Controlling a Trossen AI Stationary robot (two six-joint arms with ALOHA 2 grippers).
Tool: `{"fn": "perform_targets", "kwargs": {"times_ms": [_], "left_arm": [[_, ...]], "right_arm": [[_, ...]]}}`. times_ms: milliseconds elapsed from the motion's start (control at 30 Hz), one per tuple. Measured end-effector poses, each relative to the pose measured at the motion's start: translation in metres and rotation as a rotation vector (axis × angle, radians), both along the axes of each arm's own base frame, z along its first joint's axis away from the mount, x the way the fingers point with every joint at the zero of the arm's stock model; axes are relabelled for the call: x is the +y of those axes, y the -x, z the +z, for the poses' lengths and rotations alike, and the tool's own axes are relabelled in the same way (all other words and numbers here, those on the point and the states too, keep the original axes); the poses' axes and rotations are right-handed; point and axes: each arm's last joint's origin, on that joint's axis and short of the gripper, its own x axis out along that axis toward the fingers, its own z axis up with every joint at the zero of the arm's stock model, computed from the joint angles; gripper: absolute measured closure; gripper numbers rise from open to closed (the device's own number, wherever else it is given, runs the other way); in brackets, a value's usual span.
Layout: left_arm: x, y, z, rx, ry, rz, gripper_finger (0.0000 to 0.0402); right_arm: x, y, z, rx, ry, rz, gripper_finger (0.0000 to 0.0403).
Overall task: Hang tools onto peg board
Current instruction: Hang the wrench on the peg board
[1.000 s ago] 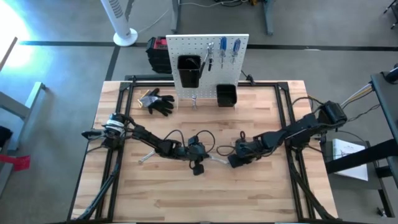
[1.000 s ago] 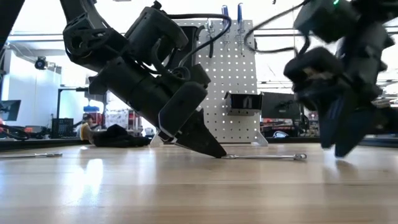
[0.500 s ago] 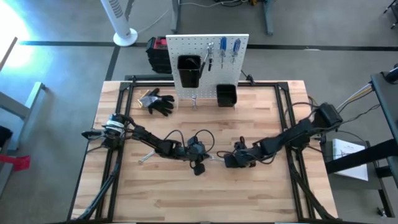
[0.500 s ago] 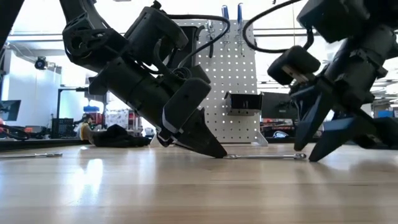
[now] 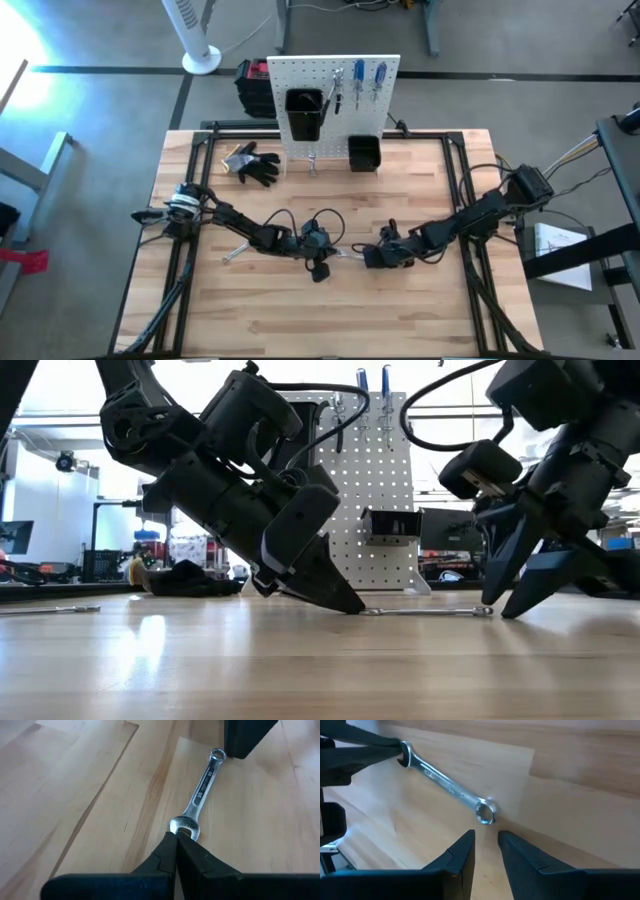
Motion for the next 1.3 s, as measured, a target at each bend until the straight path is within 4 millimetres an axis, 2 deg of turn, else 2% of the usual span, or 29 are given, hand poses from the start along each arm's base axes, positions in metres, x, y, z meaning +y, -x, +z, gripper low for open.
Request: {"fn": "perform_targets", "kwargs": {"times_ms": [667, 1033, 1300], "left_arm": [[0.0, 0.0, 0.0, -0.004, 0.015, 0.011, 0.04], [-0.001, 0.0, 0.0, -0.004, 0.014, 0.01, 0.04], [0.0, 0.0, 0.0, -0.005, 0.009, 0.016, 0.04]], "right_arm": [[-0.012, -0.006, 0.0, -0.039, 0.061, -0.022, 0.0317], [-0.012, -0.006, -0.001, -0.041, 0.086, 0.028, 0.0374], [-0.012, -0.005, 0.005, -0.061, 0.136, 0.118, 0.0388]]}}
